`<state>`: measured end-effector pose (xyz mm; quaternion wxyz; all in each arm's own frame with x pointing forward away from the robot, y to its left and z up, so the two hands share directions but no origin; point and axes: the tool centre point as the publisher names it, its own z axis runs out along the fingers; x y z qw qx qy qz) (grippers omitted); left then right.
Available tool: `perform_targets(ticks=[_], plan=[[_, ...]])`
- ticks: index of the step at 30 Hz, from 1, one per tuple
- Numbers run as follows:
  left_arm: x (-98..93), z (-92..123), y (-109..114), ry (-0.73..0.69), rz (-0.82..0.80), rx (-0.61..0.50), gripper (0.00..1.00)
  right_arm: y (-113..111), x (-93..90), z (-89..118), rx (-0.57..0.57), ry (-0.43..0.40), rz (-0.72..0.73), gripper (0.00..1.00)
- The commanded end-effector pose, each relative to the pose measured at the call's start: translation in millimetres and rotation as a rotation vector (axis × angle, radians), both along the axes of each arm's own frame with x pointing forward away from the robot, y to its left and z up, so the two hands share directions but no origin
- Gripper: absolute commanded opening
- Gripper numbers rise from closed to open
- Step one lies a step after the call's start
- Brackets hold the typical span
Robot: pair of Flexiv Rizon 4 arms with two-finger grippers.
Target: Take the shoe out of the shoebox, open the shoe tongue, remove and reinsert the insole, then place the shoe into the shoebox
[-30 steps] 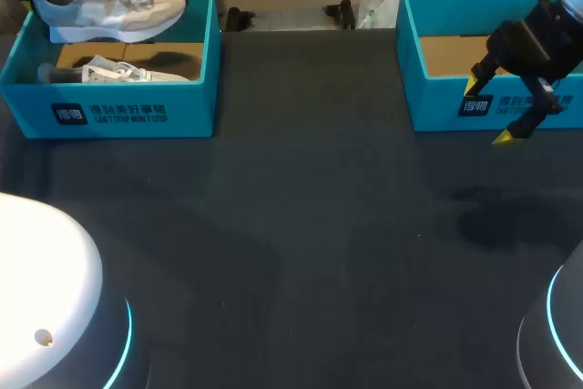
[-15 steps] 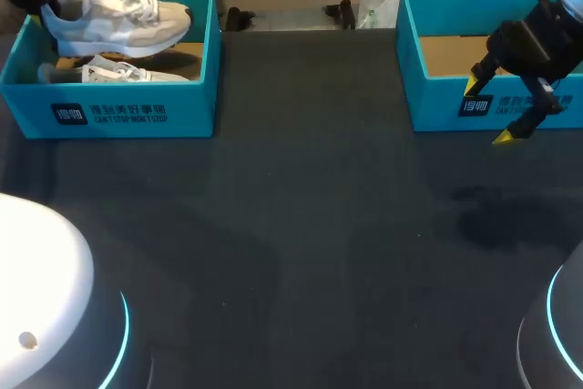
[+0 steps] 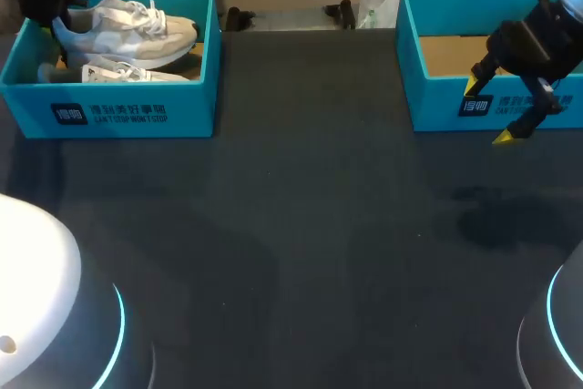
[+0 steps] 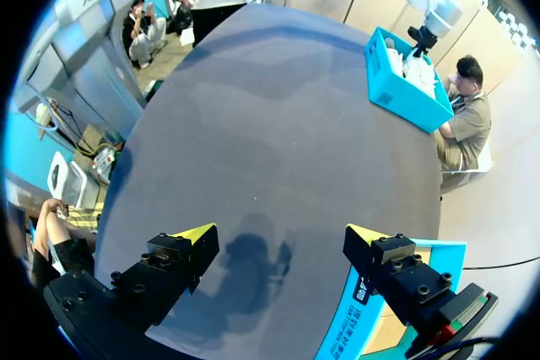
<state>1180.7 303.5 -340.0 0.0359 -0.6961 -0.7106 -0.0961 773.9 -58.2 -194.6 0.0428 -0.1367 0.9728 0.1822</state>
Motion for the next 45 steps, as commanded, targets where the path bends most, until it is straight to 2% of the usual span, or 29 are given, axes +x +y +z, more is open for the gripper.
perform_targets(ticks=[1,29,32,36,45], plan=[[14.7,-8,2,0.026,0.007,0.004,0.0,0,1.7,0,-0.002,0.003,0.001,1.0],[20.7,-47,6,0.09,0.066,0.052,0.0,0,1.7,0,-0.002,0.003,0.001,1.0],[20.5,-48,6,0.092,0.069,0.057,0.08,0,1.7,0,-0.002,0.003,0.001,1.0],[19.1,-46,7,0.099,0.073,0.048,0.26,0,1.7,0,-0.002,0.003,0.001,1.0],[15.5,-24,4,0.104,0.054,-0.008,0.35,0,1.7,0,-0.002,0.003,0.001,1.0]])
